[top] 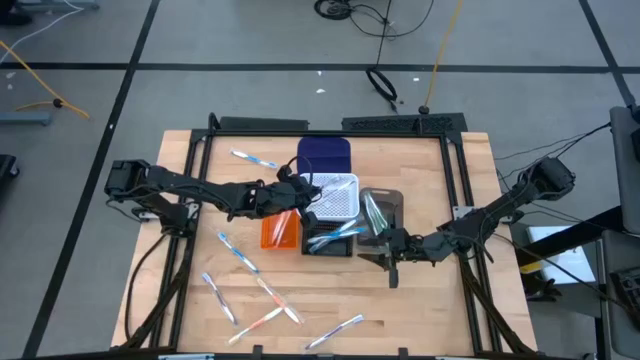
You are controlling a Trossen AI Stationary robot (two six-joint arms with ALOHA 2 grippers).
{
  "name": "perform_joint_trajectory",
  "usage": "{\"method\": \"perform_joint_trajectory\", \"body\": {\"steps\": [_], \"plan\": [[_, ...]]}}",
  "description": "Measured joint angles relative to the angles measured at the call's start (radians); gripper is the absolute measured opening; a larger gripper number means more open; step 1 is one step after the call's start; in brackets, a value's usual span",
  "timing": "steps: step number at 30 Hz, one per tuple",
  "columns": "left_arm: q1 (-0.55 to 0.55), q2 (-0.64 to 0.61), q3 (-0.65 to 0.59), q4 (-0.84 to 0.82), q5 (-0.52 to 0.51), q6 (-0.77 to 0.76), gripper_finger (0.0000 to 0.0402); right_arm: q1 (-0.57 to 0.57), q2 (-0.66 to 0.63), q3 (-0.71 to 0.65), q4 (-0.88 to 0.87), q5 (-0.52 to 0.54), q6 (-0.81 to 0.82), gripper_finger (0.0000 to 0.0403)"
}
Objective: Pick & Place Toothbrushes
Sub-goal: Put the purple toothbrush into the white basket
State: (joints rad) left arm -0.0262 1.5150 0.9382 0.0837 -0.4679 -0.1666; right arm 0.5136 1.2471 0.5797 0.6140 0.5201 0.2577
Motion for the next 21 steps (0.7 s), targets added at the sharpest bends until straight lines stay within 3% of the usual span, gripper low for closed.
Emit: {"method": "perform_joint_trajectory", "body": {"steps": [21], "plan": [[0.050,0.005,0.000,-0.032,0.026,0.003,0.0008,-0.001,0.003,0.000,0.002,0.003,0.000,0.0132]]}}
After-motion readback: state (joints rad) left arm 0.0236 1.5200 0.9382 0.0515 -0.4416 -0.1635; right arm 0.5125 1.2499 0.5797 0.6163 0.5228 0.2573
